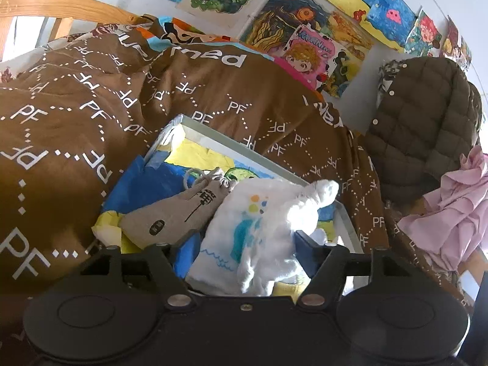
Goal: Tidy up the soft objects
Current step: 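Lower both cloths into the tray and open both tools, then lift both open tools and move them back over the pile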
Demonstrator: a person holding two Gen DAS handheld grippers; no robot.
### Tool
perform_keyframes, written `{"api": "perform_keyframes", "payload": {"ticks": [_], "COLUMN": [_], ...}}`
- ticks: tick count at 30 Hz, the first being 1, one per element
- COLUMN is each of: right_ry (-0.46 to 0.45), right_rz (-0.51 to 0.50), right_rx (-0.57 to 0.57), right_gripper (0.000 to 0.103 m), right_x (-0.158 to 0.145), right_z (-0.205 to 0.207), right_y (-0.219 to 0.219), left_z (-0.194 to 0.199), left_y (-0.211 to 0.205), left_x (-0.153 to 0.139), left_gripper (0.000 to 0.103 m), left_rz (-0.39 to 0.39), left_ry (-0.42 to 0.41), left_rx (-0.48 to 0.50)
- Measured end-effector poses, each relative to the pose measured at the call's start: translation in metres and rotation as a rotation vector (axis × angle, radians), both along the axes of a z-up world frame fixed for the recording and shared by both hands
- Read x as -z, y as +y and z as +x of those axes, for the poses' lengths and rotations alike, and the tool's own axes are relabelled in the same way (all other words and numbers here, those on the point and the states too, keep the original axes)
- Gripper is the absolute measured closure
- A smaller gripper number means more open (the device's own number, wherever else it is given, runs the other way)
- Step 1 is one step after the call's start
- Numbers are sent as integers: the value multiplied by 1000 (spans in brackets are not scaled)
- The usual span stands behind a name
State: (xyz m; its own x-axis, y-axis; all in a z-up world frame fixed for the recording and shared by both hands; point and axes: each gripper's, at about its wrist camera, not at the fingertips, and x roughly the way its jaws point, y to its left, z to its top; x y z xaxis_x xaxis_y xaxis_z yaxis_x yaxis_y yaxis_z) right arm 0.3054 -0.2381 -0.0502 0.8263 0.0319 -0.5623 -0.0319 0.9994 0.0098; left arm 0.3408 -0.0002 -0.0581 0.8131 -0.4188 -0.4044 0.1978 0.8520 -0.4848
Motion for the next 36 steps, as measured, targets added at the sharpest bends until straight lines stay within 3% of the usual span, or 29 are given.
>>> {"api": "perform_keyframes", "payload": {"ticks": [13,22,24,36], "right_ry": [-56,-168,-199,-377], "right_rz": [52,107,106,27], "right_rx": [43,81,81,57], "right_gripper": [5,0,0,0], "right_x": [-25,-64,-75,-122], "right_z": [-20,-59,-69,-138], "right_y": [-16,-33,-35,-23], "left_z": [-20,-54,-65,-135], "left_y": [-11,-19,-22,-25], "left_x": [-17,-48,-57,-100], "left_gripper": [25,14,8,1], "left_rz": [74,111,126,167], "left_ry": [-28,-119,-147,-273], "left_rx": [-1,-20,-25,-82]}}
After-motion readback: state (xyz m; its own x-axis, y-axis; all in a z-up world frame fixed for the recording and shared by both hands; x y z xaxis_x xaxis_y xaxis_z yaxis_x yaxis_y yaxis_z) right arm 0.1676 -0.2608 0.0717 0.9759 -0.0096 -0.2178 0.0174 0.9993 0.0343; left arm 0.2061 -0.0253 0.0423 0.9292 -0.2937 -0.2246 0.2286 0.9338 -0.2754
